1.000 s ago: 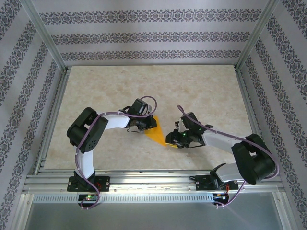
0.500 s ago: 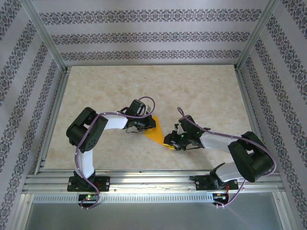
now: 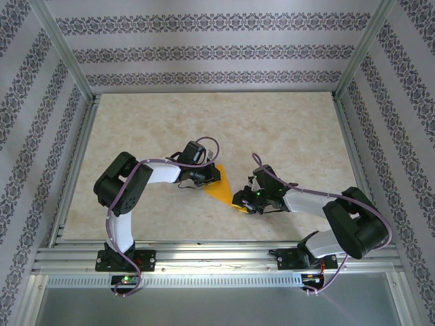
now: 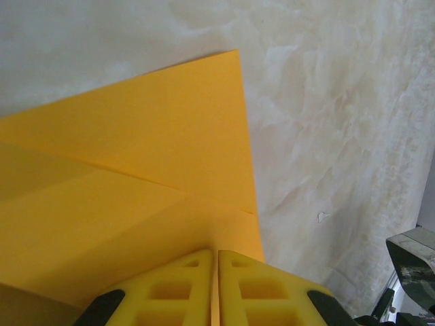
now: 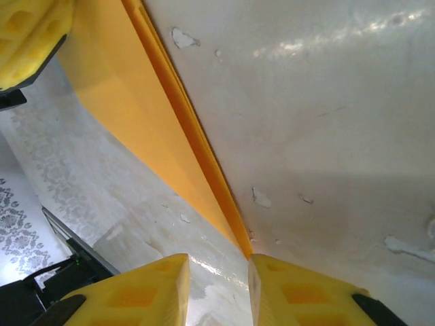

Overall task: Fold a paper plane with a square sheet of paper (pick it up from the middle)
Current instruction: Turn over the paper at the center of the table.

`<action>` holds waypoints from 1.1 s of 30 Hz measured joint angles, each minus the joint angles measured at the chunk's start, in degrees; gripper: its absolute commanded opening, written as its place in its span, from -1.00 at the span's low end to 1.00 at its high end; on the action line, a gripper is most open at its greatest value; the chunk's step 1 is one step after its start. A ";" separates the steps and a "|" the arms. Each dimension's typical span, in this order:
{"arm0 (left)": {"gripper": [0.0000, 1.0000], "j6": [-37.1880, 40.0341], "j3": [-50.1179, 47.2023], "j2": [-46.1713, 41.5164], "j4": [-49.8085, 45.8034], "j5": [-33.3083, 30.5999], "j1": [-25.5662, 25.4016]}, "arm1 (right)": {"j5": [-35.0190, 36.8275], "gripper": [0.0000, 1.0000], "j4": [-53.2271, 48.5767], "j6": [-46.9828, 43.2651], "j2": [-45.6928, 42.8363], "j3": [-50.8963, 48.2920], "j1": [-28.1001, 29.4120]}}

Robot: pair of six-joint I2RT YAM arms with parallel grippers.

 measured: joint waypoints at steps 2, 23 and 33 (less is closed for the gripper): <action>-0.80 0.00 0.00 0.00 0.00 0.00 0.00 | 0.00 -0.45 0.15 0.11 0.09 -0.39 0.02; -0.81 -0.09 0.00 0.02 0.00 0.04 0.00 | -0.28 -0.50 7.37 3.26 2.51 -1.11 0.50; -0.79 -0.55 0.00 0.09 0.13 0.28 0.15 | -0.26 -0.54 9.79 3.30 3.96 -1.05 0.44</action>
